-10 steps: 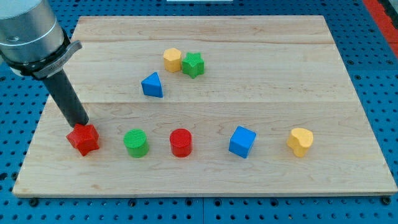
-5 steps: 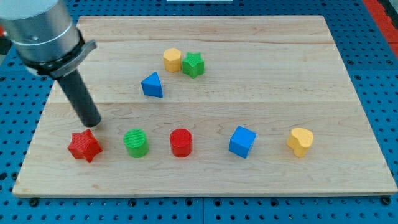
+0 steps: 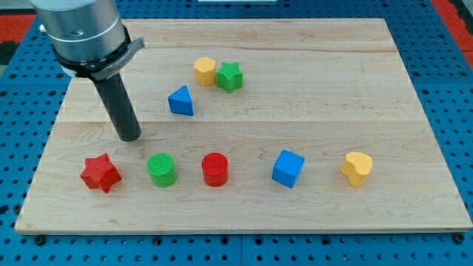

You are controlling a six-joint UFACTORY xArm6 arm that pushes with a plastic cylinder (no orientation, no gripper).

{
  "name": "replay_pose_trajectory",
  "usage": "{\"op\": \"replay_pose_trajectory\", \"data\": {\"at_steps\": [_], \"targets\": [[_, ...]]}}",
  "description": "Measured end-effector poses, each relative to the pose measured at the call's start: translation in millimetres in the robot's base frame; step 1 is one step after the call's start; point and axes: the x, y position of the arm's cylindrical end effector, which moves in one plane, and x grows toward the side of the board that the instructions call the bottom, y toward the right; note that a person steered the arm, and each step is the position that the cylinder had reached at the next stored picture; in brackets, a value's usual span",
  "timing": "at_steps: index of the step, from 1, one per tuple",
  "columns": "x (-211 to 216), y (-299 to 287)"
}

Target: Push blue triangle towards center right

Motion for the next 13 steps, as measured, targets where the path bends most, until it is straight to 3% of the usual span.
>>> {"op": "replay_pose_trajectory", "data": {"at_steps": [2, 3, 6, 8, 11, 13], "targets": [[-35.0, 4.7], [-36.5, 41.8], [-74.1, 70.6], [-57.9, 197.2], [-91.6, 201.9], [-73.5, 281.8]]}}
